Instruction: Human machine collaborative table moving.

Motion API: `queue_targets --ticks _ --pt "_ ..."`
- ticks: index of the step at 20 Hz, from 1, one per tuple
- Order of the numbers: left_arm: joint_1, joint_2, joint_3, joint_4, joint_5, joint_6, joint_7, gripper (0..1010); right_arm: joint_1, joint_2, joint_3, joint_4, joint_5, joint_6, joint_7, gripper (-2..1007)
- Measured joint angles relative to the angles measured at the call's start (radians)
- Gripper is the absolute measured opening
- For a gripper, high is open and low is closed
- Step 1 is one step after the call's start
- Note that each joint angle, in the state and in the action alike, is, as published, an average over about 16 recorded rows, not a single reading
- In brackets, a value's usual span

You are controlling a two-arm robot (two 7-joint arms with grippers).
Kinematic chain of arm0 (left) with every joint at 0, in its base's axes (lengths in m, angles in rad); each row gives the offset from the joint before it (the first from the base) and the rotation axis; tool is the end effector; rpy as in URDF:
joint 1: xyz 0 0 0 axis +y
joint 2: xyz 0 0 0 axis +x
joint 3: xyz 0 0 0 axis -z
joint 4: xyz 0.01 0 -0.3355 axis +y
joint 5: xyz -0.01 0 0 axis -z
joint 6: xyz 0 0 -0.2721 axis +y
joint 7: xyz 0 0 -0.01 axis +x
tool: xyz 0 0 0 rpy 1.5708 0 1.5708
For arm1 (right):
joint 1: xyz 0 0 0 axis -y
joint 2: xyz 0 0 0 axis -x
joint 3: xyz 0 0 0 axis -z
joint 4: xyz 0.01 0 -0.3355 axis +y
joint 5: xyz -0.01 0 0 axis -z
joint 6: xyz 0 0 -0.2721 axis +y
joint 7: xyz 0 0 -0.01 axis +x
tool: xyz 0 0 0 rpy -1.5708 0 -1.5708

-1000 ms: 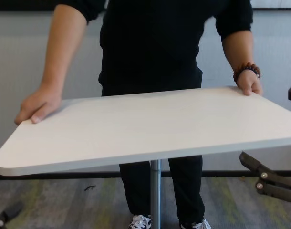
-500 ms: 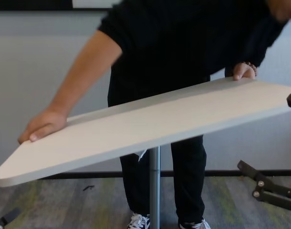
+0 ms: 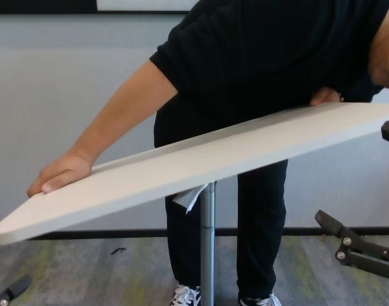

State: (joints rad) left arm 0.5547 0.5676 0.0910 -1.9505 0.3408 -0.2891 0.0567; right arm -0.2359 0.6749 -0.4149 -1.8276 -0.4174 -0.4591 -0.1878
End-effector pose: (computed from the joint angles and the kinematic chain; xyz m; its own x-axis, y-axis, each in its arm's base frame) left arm 0.1192 0.1061 -0.3262 0.3241 0.6594 0.6784 -0.9032 0.4291 0.0144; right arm 0.1853 -0.0782 -0.3357 0.3362 -0.5740 0.7467 0.7292 0.6604 0.1793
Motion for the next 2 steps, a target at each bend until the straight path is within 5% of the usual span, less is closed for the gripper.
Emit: queue_targets --ticks 2 --pt "0.000 0.001 0.000 0.000 -0.006 -0.003 -0.002 1002 0.002 0.001 -0.001 0.001 0.004 -0.003 0.001 1003"
